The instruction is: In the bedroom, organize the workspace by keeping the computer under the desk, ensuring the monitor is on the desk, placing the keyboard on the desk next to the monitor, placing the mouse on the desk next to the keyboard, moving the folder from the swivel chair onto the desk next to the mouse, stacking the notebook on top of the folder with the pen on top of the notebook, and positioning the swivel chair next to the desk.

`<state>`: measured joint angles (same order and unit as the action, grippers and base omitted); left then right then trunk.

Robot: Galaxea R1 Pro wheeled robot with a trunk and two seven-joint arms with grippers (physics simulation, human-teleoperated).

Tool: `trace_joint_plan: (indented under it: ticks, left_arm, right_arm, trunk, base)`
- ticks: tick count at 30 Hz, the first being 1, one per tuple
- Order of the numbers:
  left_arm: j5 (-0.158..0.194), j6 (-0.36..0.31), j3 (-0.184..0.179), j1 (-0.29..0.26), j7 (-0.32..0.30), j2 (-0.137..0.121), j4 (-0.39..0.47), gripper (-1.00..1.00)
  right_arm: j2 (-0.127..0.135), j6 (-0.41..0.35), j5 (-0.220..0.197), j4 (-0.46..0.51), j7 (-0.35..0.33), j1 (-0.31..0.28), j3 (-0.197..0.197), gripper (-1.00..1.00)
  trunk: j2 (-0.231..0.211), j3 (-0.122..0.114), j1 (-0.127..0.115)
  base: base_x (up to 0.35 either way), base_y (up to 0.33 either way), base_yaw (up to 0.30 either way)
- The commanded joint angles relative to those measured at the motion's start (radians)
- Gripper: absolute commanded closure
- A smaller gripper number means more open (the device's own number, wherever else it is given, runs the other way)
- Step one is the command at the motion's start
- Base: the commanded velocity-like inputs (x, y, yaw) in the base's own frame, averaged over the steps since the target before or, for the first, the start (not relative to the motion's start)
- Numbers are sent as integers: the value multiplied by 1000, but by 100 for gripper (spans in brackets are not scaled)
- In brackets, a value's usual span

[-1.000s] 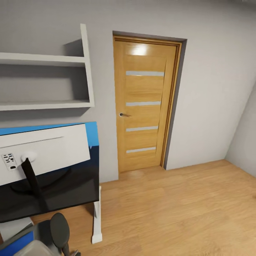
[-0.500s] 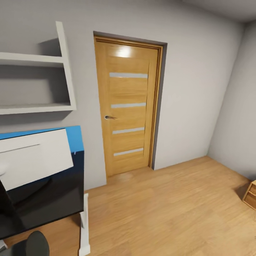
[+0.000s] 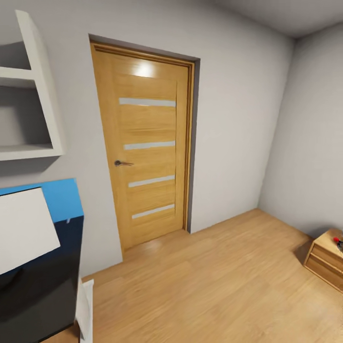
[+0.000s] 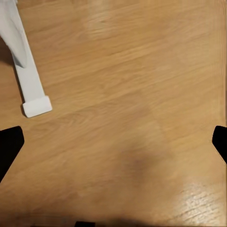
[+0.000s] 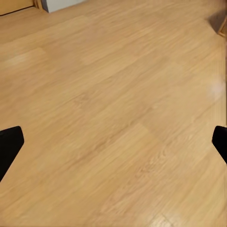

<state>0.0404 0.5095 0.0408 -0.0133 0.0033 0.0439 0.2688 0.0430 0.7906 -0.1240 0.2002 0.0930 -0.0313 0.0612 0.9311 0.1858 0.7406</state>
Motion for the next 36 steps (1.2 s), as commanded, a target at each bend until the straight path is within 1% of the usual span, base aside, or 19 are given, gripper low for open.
trace_joint_plan:
  ticks: [1, 10, 23, 28, 33, 36]
  left_arm:
    - [3, 3, 4, -1, -2, 1, 0, -100]
    - [3, 3, 4, -1, -2, 1, 0, -100]
    - [3, 3, 4, -1, -2, 0, 0, -100]
    - [3, 3, 4, -1, -2, 0, -1, -100]
    - [4, 2, 4, -1, -2, -1, -2, -100]
    - [4, 1, 4, -1, -1, -1, -3, -100]
  right_arm:
    - [0, 3, -5, -1, -2, -1, 0, -100]
    - [0, 3, -5, -1, -2, -1, 0, -100]
    - [-1, 1, 0, -2, -2, -1, -5, -100]
    - [-2, 1, 1, -2, -2, -1, -7, -100]
    - [-3, 1, 2, -2, -2, -1, -8, -100]
    - [-4, 6, 10, -2, -2, -1, -12, -100]
  trunk:
    - [1, 0, 1]
    - [1, -8, 1]
    - [1, -10, 1]
    - [1, -10, 1]
    - [1, -10, 1]
    - [1, -10, 1]
  base:
    - [320, -25, -201]
    - [320, -34, -161]
    - [320, -69, -20]
    - [320, -73, 109]
    - [320, -79, 221]
    - [306, -147, 272]
